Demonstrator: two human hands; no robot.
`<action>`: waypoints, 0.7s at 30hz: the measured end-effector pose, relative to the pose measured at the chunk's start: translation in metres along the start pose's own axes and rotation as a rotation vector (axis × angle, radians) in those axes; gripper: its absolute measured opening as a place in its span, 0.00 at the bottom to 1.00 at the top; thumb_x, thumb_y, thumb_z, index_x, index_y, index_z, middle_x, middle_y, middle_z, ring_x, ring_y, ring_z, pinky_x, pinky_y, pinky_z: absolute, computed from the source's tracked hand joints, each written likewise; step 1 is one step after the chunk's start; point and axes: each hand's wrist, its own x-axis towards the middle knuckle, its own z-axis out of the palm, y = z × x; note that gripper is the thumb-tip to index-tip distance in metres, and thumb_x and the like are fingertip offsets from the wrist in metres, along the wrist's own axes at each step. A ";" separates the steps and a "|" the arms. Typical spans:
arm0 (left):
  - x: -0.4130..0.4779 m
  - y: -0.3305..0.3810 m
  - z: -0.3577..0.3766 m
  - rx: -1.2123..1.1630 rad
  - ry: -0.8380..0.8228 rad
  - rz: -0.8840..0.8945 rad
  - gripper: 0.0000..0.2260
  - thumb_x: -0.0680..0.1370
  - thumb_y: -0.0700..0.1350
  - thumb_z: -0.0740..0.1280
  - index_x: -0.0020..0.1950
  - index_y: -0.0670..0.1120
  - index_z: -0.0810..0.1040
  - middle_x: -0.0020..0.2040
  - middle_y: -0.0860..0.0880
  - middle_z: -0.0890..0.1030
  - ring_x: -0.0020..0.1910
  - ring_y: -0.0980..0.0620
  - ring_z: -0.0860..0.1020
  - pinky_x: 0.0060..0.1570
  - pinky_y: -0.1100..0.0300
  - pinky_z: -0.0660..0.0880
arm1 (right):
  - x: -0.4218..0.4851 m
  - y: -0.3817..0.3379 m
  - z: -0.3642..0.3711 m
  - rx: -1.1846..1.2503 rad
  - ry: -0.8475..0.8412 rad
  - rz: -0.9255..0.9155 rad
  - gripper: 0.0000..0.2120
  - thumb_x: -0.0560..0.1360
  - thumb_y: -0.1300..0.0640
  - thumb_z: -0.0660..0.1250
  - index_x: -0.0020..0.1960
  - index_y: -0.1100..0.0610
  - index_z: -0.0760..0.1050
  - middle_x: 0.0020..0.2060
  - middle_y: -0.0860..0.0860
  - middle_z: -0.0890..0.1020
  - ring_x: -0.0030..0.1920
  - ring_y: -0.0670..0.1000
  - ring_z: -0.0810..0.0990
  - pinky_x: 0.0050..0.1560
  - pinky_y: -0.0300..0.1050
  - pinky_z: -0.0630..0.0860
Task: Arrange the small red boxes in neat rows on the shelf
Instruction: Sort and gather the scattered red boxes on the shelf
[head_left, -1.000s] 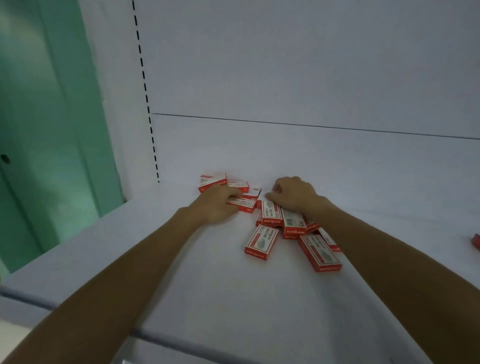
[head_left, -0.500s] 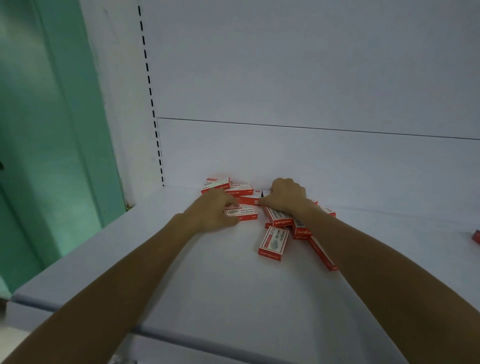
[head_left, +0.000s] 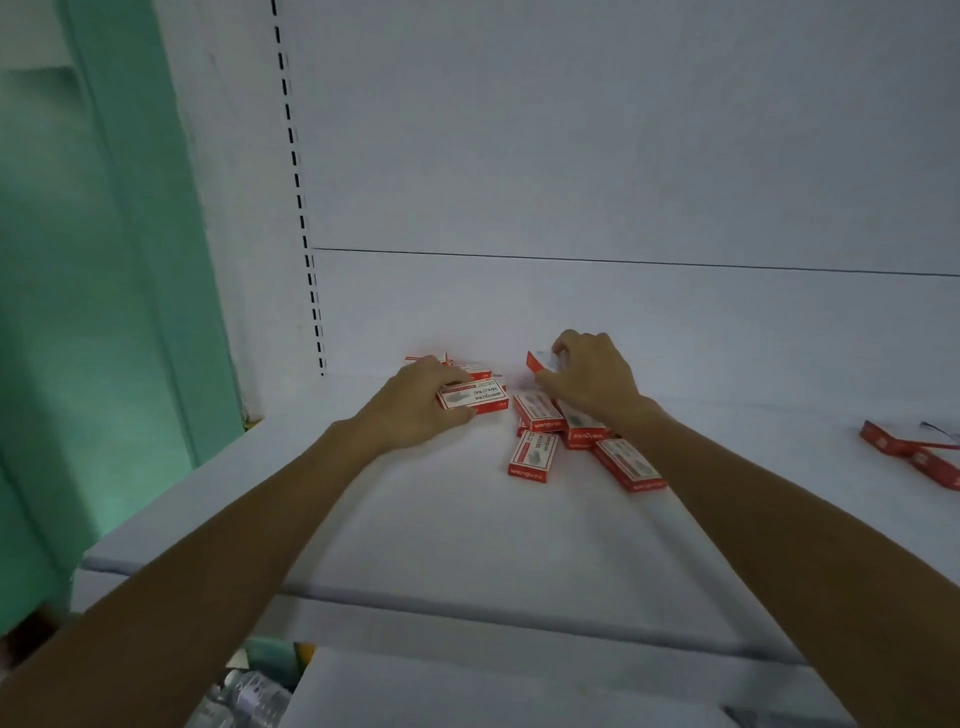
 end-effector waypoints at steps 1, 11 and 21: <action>0.001 0.009 0.003 -0.027 0.006 0.023 0.19 0.73 0.48 0.70 0.63 0.47 0.75 0.56 0.47 0.77 0.48 0.55 0.72 0.44 0.65 0.67 | -0.007 0.005 -0.007 -0.011 0.005 0.002 0.20 0.71 0.46 0.68 0.56 0.58 0.73 0.51 0.55 0.79 0.52 0.53 0.75 0.51 0.50 0.77; 0.026 0.128 0.056 -0.243 -0.028 0.179 0.17 0.71 0.48 0.71 0.59 0.48 0.77 0.55 0.49 0.80 0.47 0.56 0.76 0.42 0.70 0.70 | -0.086 0.092 -0.102 -0.111 0.135 0.199 0.20 0.71 0.46 0.67 0.56 0.59 0.74 0.52 0.56 0.80 0.52 0.55 0.75 0.49 0.49 0.76; 0.057 0.268 0.130 -0.379 -0.093 0.280 0.11 0.70 0.47 0.72 0.52 0.50 0.79 0.50 0.53 0.81 0.43 0.60 0.76 0.36 0.76 0.68 | -0.162 0.215 -0.206 -0.142 0.202 0.372 0.21 0.71 0.43 0.67 0.53 0.59 0.76 0.47 0.55 0.81 0.51 0.56 0.77 0.50 0.48 0.76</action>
